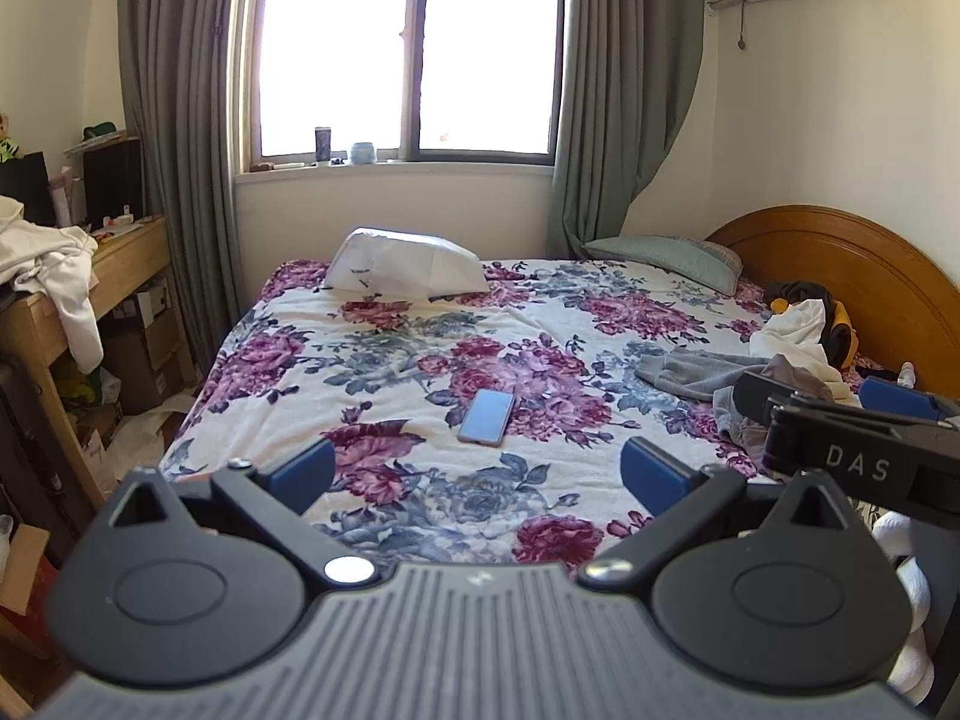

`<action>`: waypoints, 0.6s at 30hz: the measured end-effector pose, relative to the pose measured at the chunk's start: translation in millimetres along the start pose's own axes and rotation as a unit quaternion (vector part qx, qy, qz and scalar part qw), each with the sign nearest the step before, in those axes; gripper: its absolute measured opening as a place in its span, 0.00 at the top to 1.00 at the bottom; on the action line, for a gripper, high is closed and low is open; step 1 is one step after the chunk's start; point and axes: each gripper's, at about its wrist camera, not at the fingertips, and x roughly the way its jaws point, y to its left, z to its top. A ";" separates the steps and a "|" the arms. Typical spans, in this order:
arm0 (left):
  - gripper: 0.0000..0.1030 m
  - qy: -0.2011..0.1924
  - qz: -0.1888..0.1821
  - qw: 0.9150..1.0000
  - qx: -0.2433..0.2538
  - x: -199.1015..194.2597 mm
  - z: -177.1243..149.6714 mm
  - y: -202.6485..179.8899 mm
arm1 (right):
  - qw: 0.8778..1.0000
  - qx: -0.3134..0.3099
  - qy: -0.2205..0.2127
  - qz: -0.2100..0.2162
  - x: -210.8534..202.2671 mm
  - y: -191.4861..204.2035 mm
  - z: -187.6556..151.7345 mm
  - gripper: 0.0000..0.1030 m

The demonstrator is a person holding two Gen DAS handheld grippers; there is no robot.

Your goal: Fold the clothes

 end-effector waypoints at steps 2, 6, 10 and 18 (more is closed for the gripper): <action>0.00 -0.001 0.002 1.000 0.000 0.3 0.7 0.0 | 1.000 0.000 -0.001 0.002 -0.8 1.0 0.6 0.00; 0.00 -0.005 0.002 1.000 0.000 -0.1 1.3 -0.9 | 1.000 -0.002 0.000 0.009 -0.9 3.5 1.1 0.00; 0.00 -0.008 0.002 1.000 -0.001 -0.4 1.9 -0.7 | 1.000 -0.002 0.004 0.013 1.1 4.6 -0.9 0.00; 0.00 -0.014 0.003 1.000 -0.007 -2.0 1.9 -0.5 | 1.000 -0.003 0.000 0.015 -2.2 6.0 -0.3 0.00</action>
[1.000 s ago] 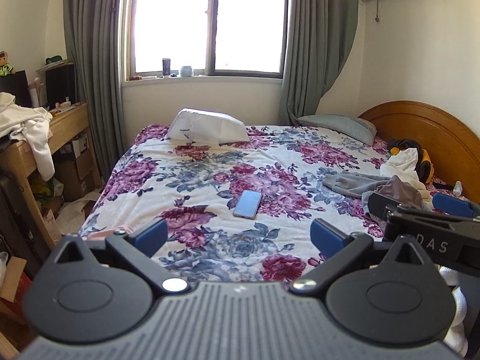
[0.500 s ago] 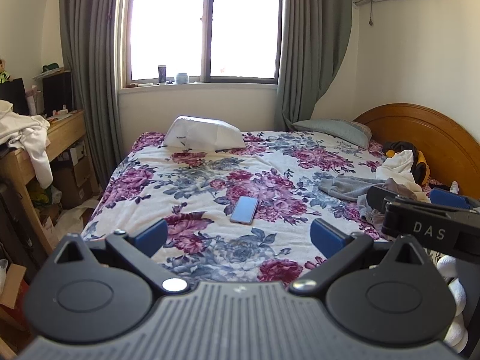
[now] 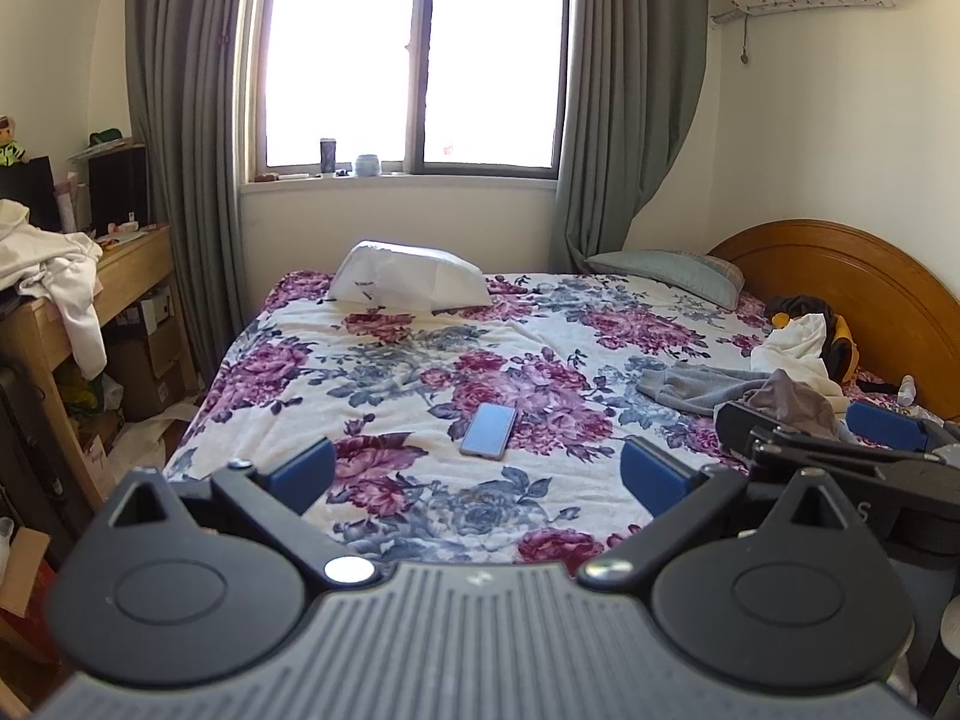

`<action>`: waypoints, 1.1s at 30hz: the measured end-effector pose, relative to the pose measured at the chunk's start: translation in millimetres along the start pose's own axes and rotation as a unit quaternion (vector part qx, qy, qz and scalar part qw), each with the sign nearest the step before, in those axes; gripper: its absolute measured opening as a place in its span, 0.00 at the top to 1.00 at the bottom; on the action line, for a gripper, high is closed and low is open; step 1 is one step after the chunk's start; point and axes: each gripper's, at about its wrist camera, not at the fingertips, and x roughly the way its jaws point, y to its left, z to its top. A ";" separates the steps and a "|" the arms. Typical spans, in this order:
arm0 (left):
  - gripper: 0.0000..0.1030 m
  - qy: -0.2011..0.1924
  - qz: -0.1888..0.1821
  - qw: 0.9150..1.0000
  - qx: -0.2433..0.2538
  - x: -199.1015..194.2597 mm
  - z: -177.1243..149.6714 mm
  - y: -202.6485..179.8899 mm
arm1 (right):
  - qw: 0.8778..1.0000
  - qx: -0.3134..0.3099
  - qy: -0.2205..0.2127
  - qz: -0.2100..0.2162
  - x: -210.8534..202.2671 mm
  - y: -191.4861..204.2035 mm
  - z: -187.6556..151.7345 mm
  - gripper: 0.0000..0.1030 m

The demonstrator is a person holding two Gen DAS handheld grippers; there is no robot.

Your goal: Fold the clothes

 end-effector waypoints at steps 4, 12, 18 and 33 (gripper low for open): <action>0.00 -0.001 0.001 1.000 -0.001 -0.4 0.3 -0.7 | 1.000 0.001 0.000 0.001 -0.3 -0.6 0.5 0.00; 0.00 -0.001 0.001 1.000 -0.002 -1.5 -1.9 -1.7 | 1.000 0.003 -0.001 0.000 -0.5 -3.3 -0.5 0.00; 0.00 -0.001 0.001 1.000 -0.003 -3.6 -3.4 -4.6 | 1.000 0.007 -0.001 0.001 -1.3 -5.8 -0.9 0.00; 0.00 -0.008 0.001 0.999 0.031 9.1 -18.3 0.5 | 0.996 -0.038 -0.084 -0.019 12.3 -25.9 -14.7 0.00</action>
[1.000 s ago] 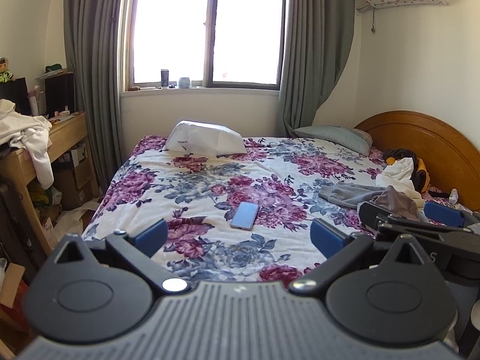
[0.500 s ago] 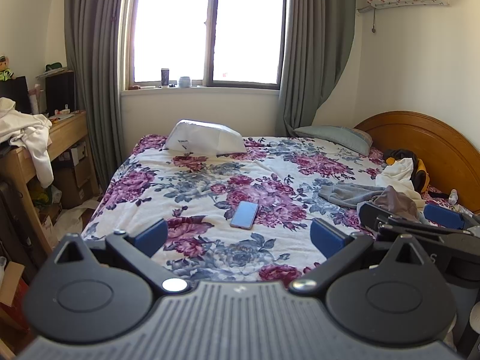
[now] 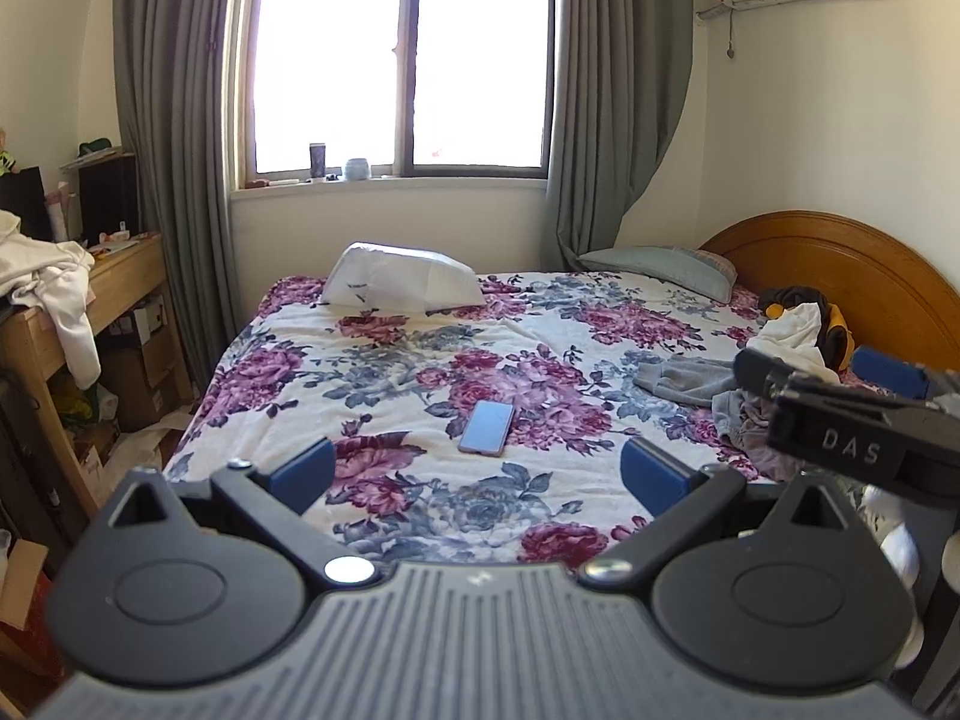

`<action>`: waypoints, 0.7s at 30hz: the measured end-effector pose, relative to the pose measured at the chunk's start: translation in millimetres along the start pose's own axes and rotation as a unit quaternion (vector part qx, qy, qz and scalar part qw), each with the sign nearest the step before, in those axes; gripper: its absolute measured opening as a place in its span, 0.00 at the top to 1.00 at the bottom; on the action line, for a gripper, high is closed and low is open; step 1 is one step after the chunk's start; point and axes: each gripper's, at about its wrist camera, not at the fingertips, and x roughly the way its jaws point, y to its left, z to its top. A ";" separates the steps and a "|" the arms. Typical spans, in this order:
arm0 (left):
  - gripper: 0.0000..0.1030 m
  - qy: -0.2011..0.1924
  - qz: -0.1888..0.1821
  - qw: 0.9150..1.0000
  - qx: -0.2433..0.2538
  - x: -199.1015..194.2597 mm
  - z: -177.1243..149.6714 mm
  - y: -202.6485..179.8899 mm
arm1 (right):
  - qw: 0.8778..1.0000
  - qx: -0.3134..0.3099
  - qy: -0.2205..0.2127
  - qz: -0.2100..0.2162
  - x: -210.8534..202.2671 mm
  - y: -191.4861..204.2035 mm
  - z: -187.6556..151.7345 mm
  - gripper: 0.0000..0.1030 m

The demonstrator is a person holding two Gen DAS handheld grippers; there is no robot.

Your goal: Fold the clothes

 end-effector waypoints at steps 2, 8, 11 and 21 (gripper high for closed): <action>0.00 0.005 0.005 1.000 0.008 11.5 -3.7 2.9 | 0.998 -0.037 -0.023 -0.041 16.8 -14.5 -16.2 0.00; 0.00 0.025 0.008 0.999 0.034 39.9 -30.4 12.0 | 0.978 -0.154 0.012 -0.142 101.1 -84.9 -83.7 0.00; 0.00 0.055 0.006 0.998 0.022 60.7 -40.8 18.5 | 0.957 -0.213 0.032 -0.194 134.4 -135.9 -119.4 0.01; 0.00 0.061 -0.037 0.996 0.050 79.9 -46.3 -2.3 | 0.899 -0.322 0.138 -0.262 186.3 -241.3 -227.0 0.37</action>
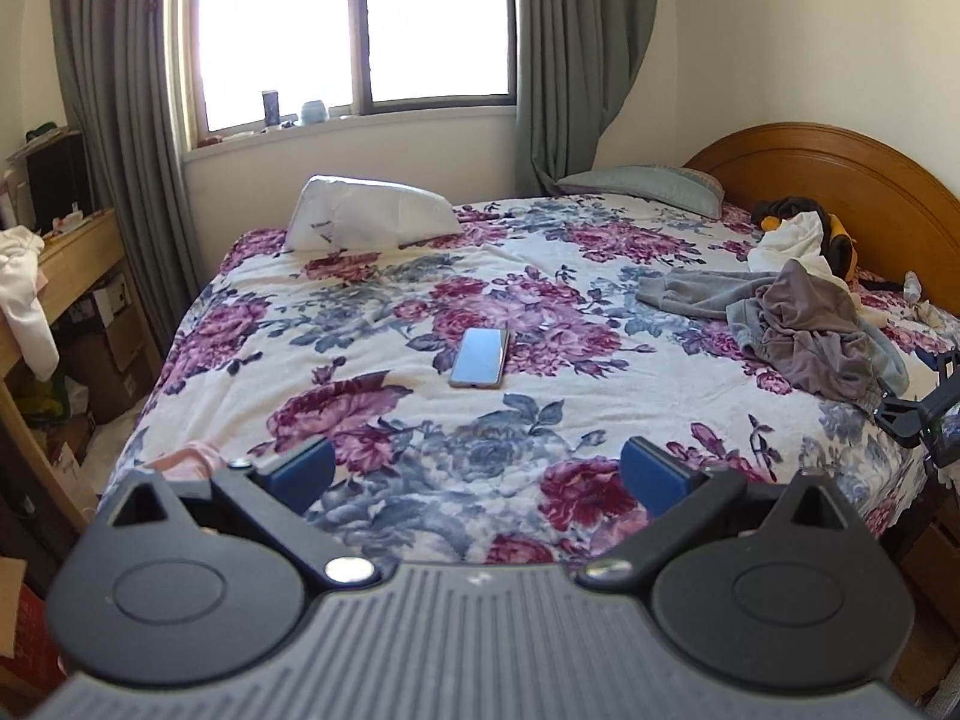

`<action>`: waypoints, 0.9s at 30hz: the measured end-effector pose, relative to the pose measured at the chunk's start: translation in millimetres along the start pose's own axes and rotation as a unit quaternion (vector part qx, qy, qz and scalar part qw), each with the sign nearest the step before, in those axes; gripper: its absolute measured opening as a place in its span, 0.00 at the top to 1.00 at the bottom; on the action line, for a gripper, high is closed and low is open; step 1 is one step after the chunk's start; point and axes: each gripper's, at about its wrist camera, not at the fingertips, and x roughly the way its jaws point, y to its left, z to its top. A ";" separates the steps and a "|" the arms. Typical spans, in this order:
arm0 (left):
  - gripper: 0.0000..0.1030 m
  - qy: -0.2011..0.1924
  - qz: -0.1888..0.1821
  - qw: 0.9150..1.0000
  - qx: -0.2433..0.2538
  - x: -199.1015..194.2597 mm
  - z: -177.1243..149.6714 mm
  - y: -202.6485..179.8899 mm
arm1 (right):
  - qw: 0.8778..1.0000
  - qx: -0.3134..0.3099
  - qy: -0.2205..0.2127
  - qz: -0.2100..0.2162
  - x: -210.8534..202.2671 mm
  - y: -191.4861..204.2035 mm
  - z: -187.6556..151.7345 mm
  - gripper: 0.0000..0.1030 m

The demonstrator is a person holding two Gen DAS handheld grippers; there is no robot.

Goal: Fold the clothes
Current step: 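Reach the right tool toward the crumpled taupe top on the bed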

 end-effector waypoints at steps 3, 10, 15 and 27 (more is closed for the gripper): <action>0.00 0.027 -0.006 1.000 0.003 16.5 -10.2 -3.4 | 0.999 0.007 0.035 -0.007 22.6 6.2 -22.1 0.39; 0.00 0.080 -0.001 0.997 0.016 38.9 -24.0 -3.3 | 0.999 0.019 0.043 0.000 71.8 17.6 -35.8 0.42; 0.00 0.090 0.013 0.995 0.031 48.2 -21.5 -6.1 | 0.999 -0.017 0.028 -0.009 95.8 22.8 -21.2 0.52; 0.00 0.091 0.010 0.995 0.039 62.0 -21.8 -11.7 | 0.996 -0.001 0.090 0.010 143.9 26.3 -11.7 0.95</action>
